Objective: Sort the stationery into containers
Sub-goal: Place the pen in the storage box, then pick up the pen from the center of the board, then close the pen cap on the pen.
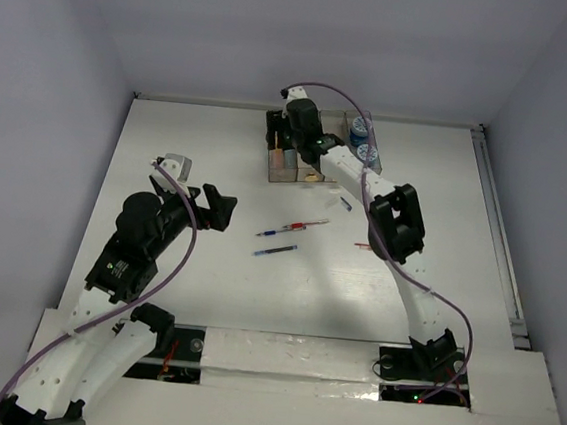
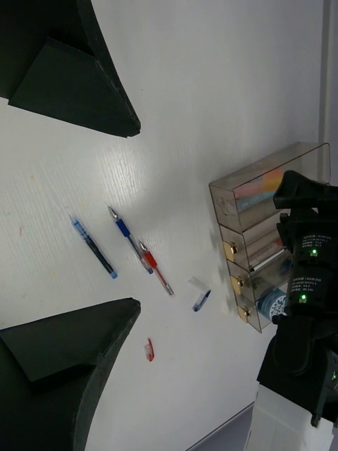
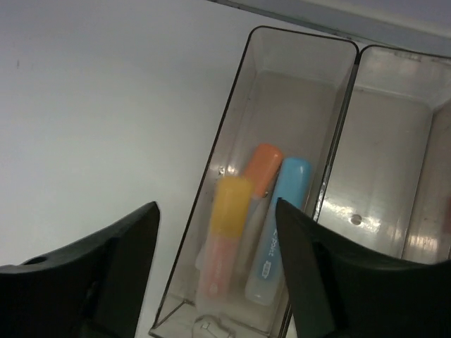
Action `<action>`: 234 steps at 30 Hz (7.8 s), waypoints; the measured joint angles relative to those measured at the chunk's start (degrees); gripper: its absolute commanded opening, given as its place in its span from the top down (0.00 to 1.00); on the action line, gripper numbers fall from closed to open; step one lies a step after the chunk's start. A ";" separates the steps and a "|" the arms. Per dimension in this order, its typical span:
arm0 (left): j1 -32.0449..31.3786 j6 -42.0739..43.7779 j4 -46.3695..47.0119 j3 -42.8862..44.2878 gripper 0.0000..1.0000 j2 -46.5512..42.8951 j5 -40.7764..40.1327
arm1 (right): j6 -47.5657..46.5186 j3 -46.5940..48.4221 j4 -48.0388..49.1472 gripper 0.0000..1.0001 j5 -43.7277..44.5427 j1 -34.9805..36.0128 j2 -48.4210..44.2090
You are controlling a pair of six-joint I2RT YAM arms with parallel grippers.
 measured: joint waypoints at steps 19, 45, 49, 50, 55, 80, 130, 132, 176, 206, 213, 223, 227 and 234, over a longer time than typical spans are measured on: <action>0.76 0.35 -0.04 0.00 0.01 -1.42 -0.48 | -19.93 -31.45 -11.67 0.84 -23.28 1.33 -34.07; 2.78 0.31 1.14 0.02 0.01 -8.13 -3.37 | -33.75 -21.35 -31.61 0.48 -14.56 14.53 -12.04; 2.78 0.31 1.14 0.02 0.01 -8.09 -3.32 | -34.40 -19.58 -31.63 0.68 -14.36 14.73 -9.88; 2.78 0.31 1.14 0.02 0.01 -8.09 -3.30 | -34.36 -19.37 -31.56 0.71 -14.36 14.73 -9.70; 2.78 0.31 1.16 0.02 0.01 -8.02 -3.19 | -34.73 -19.08 -31.28 0.95 -14.16 14.73 -9.38; 2.78 -3.41 5.44 -0.68 0.21 1.18 13.75 | -12.17 -39.43 7.34 1.00 -3.65 14.67 -40.92; 4.04 -3.74 7.85 -0.74 1.00 1.92 18.43 | 16.11 -70.07 22.88 0.65 -3.26 4.96 -70.25; 4.04 -3.52 7.23 -0.74 1.00 0.61 17.75 | 16.09 -70.93 18.69 0.72 -2.56 1.38 -68.65; -1.88 -0.72 1.53 -0.74 1.00 -5.53 9.05 | 18.27 -60.48 8.61 0.44 -2.56 -15.72 -31.17; -2.40 -0.70 1.53 -0.74 1.00 -5.42 9.07 | 1.53 -54.23 -13.77 0.41 14.56 -13.20 -31.71; -2.40 -0.70 1.53 -0.74 1.00 -5.42 9.07 | 1.90 -56.41 -12.48 0.40 12.48 -13.18 -38.71; -2.40 -0.70 1.53 -0.74 1.00 -5.42 9.07 | 9.07 -64.15 -5.60 0.40 2.29 -13.18 -42.91; -2.40 -0.70 1.53 -0.74 1.00 -5.42 9.07 | 11.28 -65.07 -4.70 0.36 0.31 -13.49 -40.48; -2.40 -0.70 1.53 -0.74 1.00 -5.42 9.07 | 13.40 -65.96 -2.14 0.34 -0.46 -15.74 -39.67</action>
